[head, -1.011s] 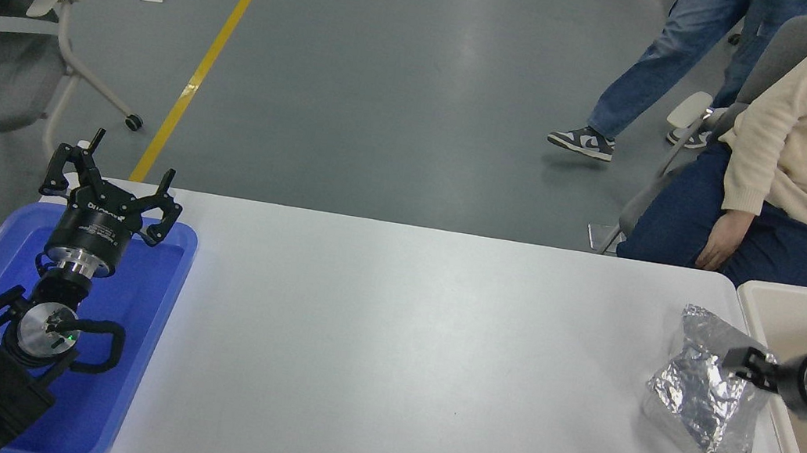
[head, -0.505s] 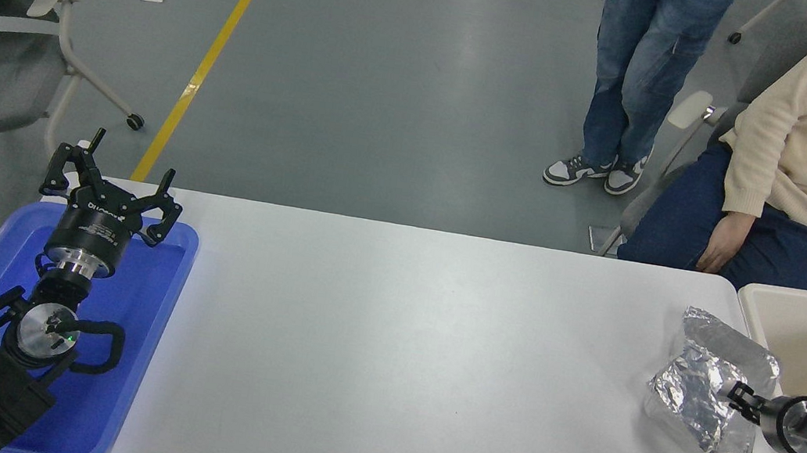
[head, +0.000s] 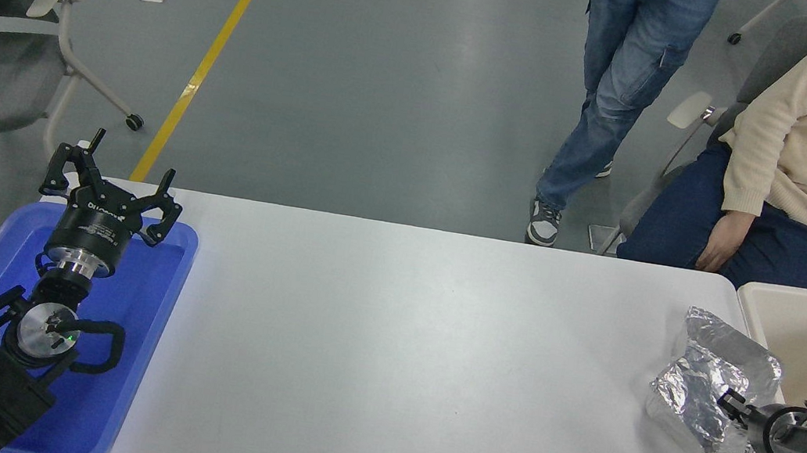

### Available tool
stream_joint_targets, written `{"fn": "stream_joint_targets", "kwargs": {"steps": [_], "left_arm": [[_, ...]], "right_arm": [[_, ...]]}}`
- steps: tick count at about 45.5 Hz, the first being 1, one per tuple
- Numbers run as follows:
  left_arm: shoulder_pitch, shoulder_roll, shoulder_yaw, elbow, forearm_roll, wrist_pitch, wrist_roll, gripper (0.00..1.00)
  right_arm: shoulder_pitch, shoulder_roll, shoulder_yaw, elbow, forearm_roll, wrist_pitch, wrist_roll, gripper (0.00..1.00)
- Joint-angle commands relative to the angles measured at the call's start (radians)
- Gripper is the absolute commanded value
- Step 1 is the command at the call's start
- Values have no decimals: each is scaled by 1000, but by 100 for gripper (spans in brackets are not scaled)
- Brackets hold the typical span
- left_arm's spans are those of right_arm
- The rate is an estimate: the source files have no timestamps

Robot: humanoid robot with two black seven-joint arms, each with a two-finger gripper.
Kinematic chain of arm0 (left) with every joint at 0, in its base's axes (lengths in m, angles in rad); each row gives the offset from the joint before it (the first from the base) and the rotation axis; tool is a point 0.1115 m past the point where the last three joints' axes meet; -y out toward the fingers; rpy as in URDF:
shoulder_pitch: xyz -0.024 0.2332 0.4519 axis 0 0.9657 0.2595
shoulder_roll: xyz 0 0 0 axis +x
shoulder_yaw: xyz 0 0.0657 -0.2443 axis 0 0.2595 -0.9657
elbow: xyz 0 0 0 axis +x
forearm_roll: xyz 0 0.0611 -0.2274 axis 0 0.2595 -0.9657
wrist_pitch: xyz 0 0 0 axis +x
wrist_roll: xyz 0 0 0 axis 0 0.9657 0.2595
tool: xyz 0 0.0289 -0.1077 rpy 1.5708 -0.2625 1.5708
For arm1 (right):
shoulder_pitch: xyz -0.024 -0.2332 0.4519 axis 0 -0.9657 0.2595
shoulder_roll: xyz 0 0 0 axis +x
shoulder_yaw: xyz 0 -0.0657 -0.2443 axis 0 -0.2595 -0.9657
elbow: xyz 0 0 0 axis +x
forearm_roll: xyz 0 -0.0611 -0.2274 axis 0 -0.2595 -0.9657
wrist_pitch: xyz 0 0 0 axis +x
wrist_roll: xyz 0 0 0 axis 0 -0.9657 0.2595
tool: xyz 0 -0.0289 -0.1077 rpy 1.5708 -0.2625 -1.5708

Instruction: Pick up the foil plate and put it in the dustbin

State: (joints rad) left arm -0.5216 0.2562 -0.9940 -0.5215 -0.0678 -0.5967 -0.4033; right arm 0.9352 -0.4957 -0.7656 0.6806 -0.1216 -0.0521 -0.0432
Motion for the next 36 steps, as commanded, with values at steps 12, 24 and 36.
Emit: {"fn": "stream_joint_targets", "kwargs": {"steps": [12,24,36], "left_arm": [[0,0,0,0,-1,0,0,100],[-2,0,0,0,-1,0,0,100],[0,0,0,0,-1,0,0,100]], "right_arm": [[129,-121,-6,175,-23,24,2,0],[490,-230,-208,575,-256,44,6,0],[977,-221,-429,862,-268,234,8,0]]}}
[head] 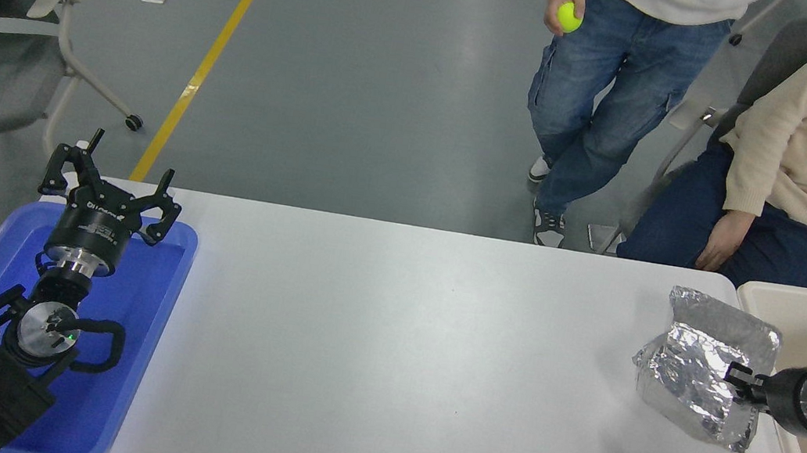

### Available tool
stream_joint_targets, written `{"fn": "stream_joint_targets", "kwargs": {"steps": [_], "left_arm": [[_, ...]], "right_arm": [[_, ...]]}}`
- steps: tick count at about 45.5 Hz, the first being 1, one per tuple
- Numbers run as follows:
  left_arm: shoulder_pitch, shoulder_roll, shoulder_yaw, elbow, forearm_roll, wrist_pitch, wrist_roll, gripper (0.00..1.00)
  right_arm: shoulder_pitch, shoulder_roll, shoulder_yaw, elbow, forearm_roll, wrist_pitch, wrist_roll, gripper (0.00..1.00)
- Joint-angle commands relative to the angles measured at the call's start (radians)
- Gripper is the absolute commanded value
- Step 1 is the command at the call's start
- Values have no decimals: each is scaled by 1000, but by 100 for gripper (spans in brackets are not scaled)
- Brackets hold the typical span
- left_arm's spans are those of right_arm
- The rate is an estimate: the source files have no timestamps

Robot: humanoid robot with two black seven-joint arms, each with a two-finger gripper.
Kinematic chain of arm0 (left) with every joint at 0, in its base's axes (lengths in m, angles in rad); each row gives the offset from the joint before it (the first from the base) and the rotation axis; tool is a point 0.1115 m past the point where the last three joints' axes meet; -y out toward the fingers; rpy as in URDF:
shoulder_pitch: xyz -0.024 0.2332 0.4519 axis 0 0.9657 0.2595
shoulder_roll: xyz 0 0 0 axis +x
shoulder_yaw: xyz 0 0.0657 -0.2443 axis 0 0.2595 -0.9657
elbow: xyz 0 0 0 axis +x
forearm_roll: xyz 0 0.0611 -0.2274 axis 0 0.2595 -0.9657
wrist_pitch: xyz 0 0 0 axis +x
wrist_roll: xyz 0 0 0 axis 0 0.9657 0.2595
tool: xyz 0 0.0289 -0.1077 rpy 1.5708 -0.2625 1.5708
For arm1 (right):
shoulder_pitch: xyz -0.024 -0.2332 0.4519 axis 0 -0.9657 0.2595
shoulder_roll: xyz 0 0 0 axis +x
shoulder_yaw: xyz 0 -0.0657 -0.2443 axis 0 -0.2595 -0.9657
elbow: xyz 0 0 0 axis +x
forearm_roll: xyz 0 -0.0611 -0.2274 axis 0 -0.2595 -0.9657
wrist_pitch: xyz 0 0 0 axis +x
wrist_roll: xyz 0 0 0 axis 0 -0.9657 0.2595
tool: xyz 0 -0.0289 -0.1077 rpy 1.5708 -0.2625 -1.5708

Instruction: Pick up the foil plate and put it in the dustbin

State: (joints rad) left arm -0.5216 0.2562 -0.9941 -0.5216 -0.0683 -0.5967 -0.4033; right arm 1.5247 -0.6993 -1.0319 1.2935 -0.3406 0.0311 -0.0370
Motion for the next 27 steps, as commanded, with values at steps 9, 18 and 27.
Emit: {"fn": "stream_joint_targets", "kwargs": {"steps": [9,18,27], "left_arm": [[0,0,0,0,-1,0,0,100],[0,0,0,0,-1,0,0,100],[0,0,0,0,-1,0,0,100]], "right_arm": [[612,-19,-174,293,-49,403,2,0],[767,-19,-169,313,-49,509,0,0],[900,-22,-169,316,-46,576,0,0]]}}
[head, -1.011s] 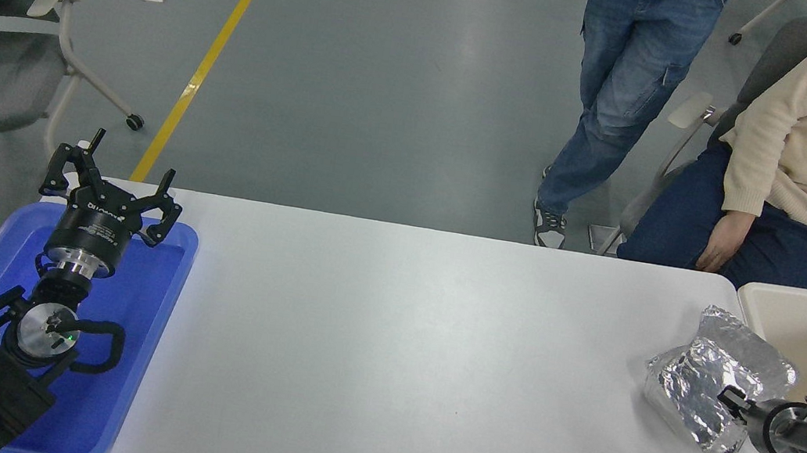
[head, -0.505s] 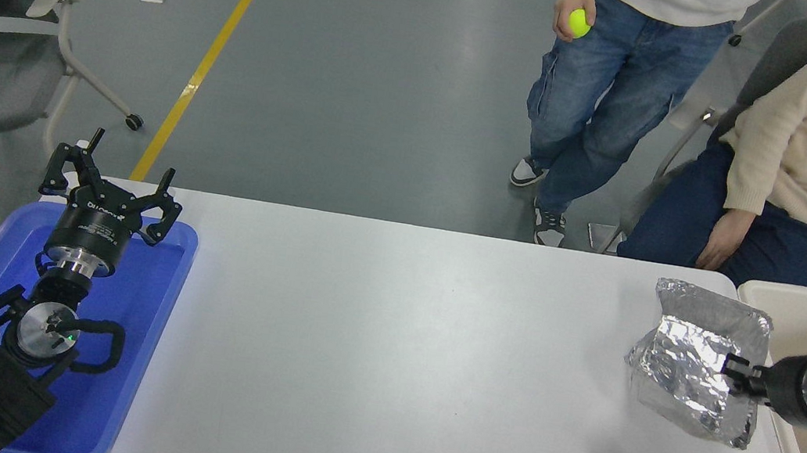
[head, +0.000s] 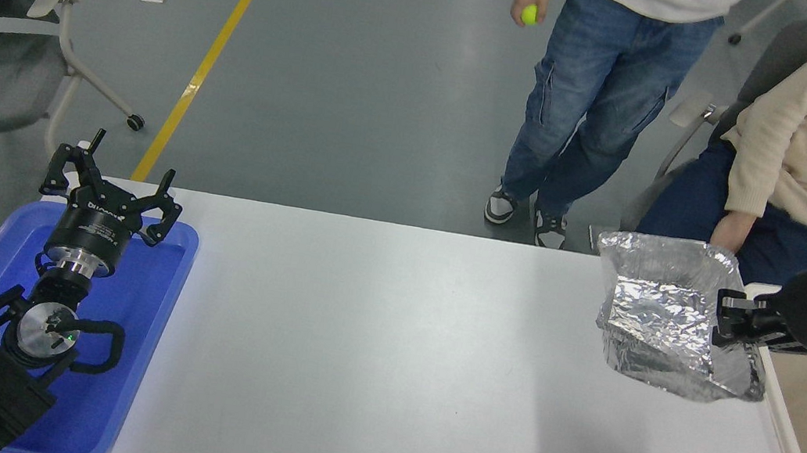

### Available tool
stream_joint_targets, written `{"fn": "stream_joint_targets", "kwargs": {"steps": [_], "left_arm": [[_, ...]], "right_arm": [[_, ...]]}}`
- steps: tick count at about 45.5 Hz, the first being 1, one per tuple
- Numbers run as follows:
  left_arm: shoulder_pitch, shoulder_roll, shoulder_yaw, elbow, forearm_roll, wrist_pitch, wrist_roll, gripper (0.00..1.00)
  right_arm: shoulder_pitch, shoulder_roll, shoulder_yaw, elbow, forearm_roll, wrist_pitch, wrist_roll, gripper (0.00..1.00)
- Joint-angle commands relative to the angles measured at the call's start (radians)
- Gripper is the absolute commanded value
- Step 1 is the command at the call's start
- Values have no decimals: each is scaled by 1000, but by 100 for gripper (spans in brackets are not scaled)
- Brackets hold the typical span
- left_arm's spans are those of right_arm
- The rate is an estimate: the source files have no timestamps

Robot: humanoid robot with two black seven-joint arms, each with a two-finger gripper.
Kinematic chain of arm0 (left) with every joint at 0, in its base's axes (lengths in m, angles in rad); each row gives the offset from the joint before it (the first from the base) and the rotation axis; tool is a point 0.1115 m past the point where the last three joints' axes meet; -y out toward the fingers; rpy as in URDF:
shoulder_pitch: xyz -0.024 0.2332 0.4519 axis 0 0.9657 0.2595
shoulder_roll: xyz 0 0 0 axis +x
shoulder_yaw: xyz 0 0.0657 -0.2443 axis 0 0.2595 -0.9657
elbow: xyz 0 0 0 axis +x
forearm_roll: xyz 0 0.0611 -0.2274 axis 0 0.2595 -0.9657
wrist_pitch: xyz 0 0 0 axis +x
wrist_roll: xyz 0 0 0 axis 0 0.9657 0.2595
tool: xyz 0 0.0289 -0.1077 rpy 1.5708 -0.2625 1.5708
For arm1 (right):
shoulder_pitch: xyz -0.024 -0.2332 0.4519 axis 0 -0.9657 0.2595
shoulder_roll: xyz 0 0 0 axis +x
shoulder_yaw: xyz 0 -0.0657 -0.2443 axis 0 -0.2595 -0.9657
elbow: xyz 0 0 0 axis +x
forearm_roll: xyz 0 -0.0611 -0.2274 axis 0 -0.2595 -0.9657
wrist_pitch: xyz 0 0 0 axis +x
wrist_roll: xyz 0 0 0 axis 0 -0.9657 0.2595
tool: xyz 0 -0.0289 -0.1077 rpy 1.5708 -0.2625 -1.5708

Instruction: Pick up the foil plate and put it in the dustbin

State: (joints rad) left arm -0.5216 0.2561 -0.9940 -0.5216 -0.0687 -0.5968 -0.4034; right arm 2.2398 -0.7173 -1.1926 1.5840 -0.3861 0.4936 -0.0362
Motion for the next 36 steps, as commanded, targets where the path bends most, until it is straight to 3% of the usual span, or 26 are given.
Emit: {"fn": "stream_joint_targets", "kwargs": {"steps": [1,19,36], "left_arm": [[0,0,0,0,0,0,0,100],[0,0,0,0,0,0,0,100],[-1,0,0,0,0,0,0,100]], "right_arm": [[196,-4,-8,24,0,118,-1,0],[234,-17,-33,17,12,118,-4,0],[311,-102,-226,-10,15,118,-2,0]]}}
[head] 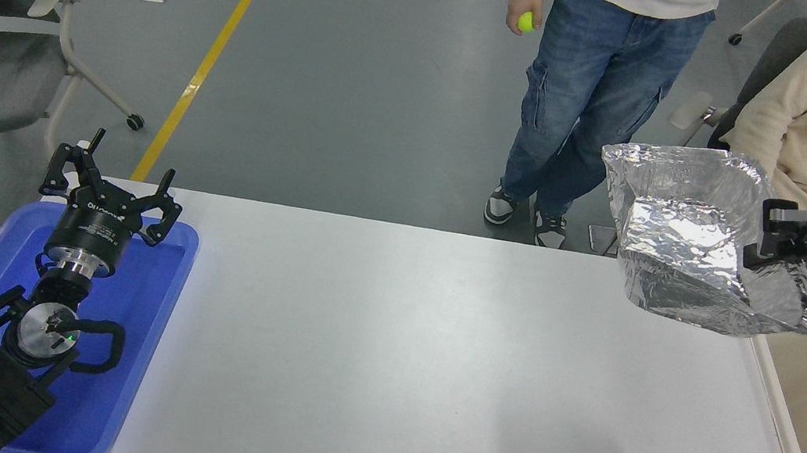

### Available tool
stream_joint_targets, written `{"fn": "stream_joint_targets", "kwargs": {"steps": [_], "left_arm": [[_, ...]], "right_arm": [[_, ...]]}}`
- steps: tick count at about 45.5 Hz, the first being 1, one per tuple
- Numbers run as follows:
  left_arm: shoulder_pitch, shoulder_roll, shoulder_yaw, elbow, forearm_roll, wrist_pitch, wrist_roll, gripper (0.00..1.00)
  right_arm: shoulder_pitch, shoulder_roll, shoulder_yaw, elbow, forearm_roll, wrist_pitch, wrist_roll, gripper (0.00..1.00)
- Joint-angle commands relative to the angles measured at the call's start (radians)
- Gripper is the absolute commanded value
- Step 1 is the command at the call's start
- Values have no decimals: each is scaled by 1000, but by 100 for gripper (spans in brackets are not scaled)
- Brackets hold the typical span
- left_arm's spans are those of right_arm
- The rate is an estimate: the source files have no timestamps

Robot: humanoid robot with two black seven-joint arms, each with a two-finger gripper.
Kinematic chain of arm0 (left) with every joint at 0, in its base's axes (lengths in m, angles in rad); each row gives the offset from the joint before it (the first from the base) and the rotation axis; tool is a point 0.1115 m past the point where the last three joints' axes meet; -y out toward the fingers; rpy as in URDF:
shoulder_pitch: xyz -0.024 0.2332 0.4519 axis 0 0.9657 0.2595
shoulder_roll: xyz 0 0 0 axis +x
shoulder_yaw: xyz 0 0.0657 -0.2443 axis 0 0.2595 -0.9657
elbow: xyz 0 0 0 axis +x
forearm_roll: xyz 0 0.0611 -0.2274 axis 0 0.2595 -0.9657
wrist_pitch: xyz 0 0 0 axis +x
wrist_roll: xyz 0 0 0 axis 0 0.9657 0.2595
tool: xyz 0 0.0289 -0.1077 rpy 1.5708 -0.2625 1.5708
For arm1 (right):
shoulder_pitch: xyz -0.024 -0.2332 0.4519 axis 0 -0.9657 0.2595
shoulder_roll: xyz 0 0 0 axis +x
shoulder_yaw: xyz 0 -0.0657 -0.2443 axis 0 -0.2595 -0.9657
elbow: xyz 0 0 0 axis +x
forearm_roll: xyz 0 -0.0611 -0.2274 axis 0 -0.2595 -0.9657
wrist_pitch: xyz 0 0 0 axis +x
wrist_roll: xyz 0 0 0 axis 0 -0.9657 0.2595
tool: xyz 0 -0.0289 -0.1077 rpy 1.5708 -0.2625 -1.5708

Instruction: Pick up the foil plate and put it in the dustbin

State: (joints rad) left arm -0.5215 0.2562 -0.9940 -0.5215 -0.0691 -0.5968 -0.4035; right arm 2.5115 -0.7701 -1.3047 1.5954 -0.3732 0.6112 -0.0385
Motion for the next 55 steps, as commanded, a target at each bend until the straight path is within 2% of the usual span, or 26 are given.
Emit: {"fn": "stream_joint_targets", "kwargs": {"steps": [1,17,27,31,40,48,55], "left_arm": [[0,0,0,0,0,0,0,100],[0,0,0,0,0,0,0,100],[0,0,0,0,0,-1,0,100],[0,0,0,0,0,-1,0,100],[0,0,0,0,0,-1,0,100],[0,0,0,0,0,-1,0,100],[0,0,0,0,0,0,0,100]], "right_arm": [[41,-60,-129,-29,2,-1,0,0],[3,-242,-291,-285,17,-16,0,0],[-301,-362,-167,-552,17,-21,0,0],[-488,-405,-38,-644,23,-33,0,0],[-1020,-384,385,-779,73,-149,0,0],[-1430,-267,698,-972,71,-205,-6,0],[-1637,-127,832,-1166,71,-214,-8,0]]}}
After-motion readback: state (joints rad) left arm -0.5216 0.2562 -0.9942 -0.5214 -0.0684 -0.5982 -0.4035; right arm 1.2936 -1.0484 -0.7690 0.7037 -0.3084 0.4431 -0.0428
